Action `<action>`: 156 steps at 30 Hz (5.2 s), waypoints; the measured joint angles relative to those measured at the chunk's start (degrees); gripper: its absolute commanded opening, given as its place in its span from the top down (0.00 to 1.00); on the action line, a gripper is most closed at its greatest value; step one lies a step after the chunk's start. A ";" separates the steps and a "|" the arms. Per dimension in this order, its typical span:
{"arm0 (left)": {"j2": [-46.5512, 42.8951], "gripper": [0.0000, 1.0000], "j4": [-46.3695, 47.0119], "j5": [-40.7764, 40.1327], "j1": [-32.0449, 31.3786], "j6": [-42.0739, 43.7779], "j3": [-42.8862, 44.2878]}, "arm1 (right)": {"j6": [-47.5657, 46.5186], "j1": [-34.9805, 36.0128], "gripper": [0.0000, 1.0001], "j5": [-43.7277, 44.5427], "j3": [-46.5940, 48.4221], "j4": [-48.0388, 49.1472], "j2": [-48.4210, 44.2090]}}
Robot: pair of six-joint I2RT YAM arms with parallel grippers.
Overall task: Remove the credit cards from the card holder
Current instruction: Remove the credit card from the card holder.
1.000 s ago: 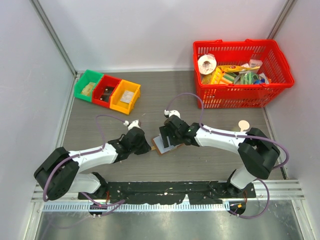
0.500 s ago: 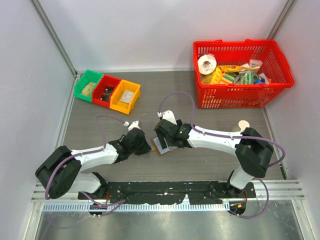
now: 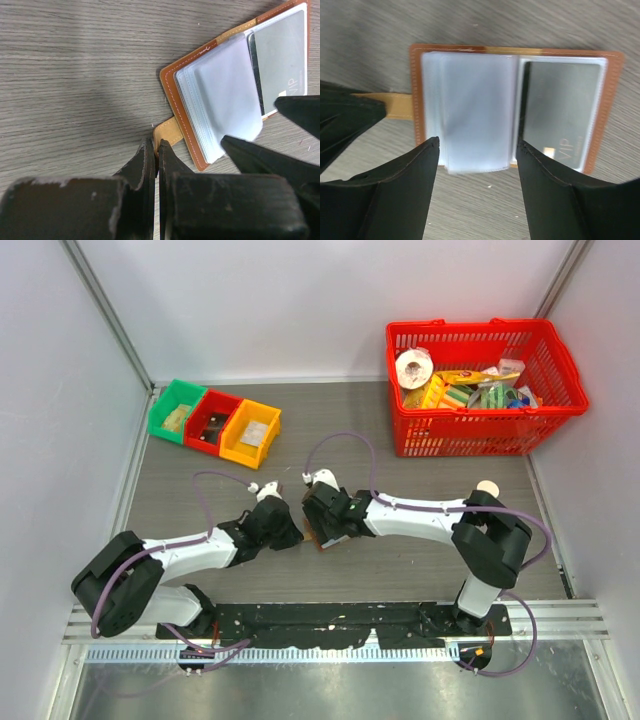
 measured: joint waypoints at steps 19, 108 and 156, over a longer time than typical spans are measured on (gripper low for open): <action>-8.46 0.40 -10.14 -3.63 1.16 2.97 10.47 | -1.97 -13.62 0.62 -21.20 -9.88 9.99 -11.74; 24.02 0.91 37.55 3.34 -1.53 -21.22 3.61 | 13.22 -24.94 0.81 -35.98 -32.44 41.27 -11.87; 20.26 0.87 41.35 8.59 -1.42 -17.81 -2.43 | 13.53 -30.71 0.81 -42.38 -33.11 44.94 -9.07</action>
